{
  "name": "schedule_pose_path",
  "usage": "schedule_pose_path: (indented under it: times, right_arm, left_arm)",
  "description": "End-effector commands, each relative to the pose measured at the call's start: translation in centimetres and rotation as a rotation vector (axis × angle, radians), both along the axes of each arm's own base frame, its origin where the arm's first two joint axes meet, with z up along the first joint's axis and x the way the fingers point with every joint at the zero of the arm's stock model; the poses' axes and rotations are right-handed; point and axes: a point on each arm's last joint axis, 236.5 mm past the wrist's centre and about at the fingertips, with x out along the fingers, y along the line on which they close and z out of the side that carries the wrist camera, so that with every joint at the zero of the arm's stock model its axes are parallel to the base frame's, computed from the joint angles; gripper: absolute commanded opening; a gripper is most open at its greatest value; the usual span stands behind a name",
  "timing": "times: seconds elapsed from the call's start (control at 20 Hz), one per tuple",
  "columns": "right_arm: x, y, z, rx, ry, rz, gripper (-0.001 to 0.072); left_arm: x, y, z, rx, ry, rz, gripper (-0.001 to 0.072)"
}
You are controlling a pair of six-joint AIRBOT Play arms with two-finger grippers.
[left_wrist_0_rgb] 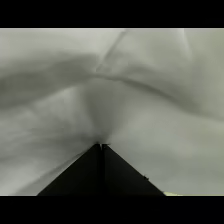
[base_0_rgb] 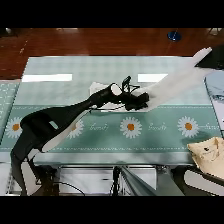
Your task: Fold the shirts.
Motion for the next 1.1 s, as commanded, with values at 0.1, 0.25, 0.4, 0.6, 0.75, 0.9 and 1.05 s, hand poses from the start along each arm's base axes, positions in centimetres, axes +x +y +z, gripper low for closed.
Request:
schedule_pose_path:
  times: [0.1, 0.25, 0.4, 0.6, 0.75, 0.9, 1.05]
  right_arm:
    - [-0.1, 0.2, 0.7, -0.001, -0.023, -0.001, 0.0024]
    - [0.0, 0.1, 0.7, 0.003, -0.023, -0.011, 0.0024]
    - [0.1, 0.7, 0.3, -0.02, -0.011, -0.004, 0.0024]
    - [0.4, 3.7, -2.0, -0.087, 0.05, 0.057, 0.0024]
    - [2.5, 8.0, -3.0, -0.057, 0.029, 0.078, 0.0024]
    - [4.1, 12.5, -4.5, -0.026, 0.022, 0.102, 0.0024]
    - [4.5, 16.9, -7.1, -0.009, 0.061, 0.145, 0.0024]
  left_arm:
    - [2.7, 0.6, 2.6, -0.041, -0.064, 0.008, 0.0024]
    - [8.1, 6.1, 11.5, -0.086, -0.293, 0.031, 0.0024]
    - [11.3, 15.3, 23.2, -0.071, -0.568, 0.073, 0.0024]
    - [9.4, 29.0, 35.4, 0.072, -0.855, 0.166, 0.0025]
    - [5.4, 37.1, 40.6, 0.224, -0.971, 0.253, 0.0025]
    - [1.4, 41.7, 43.1, 0.356, -1.043, 0.301, 0.0025]
    - [-0.8, 43.8, 43.3, 0.45, -1.044, 0.317, 0.0026]
